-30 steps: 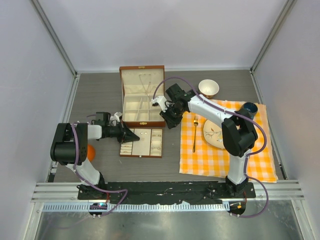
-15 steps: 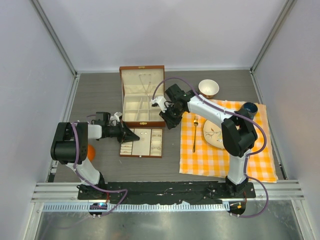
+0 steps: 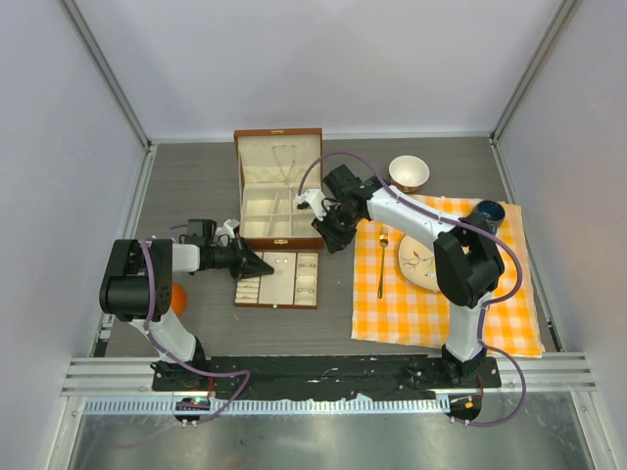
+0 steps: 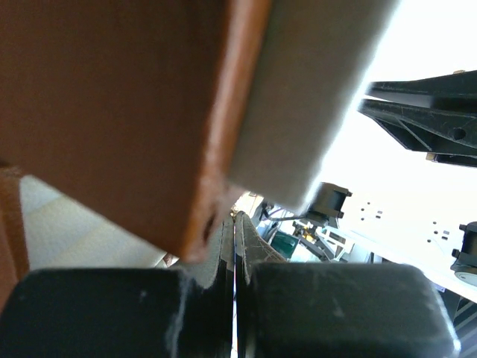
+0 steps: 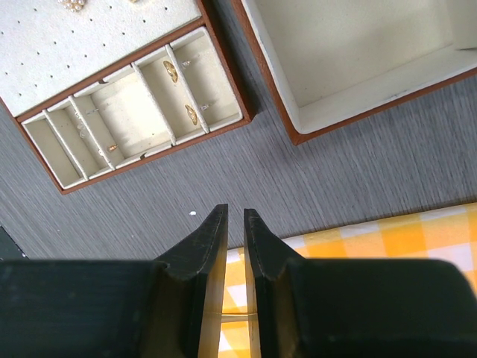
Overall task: Organize the mixed jewelry
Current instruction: Place the jewelry in the compartment layer.
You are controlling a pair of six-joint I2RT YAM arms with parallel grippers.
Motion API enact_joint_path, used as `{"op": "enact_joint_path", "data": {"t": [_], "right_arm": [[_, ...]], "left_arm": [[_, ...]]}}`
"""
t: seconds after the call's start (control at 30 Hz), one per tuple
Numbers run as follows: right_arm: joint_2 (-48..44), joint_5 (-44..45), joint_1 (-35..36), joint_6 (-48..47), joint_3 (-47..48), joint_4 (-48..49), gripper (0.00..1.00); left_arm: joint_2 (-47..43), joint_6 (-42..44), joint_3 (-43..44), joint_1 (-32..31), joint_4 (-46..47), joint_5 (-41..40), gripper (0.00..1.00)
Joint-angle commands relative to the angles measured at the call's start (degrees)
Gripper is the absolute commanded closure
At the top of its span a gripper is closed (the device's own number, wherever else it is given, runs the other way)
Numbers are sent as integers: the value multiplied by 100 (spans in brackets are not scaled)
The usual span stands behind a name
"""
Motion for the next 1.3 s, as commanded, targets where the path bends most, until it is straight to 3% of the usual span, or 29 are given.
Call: {"op": "enact_joint_path", "data": {"t": [0.0, 1.27], "right_arm": [[-36, 15, 36, -38, 38, 109, 80], [-1, 42, 36, -55, 29, 118, 80]], "left_arm": [[-77, -28, 88, -39, 209, 177, 100], [99, 87, 35, -74, 156, 116, 100]]}}
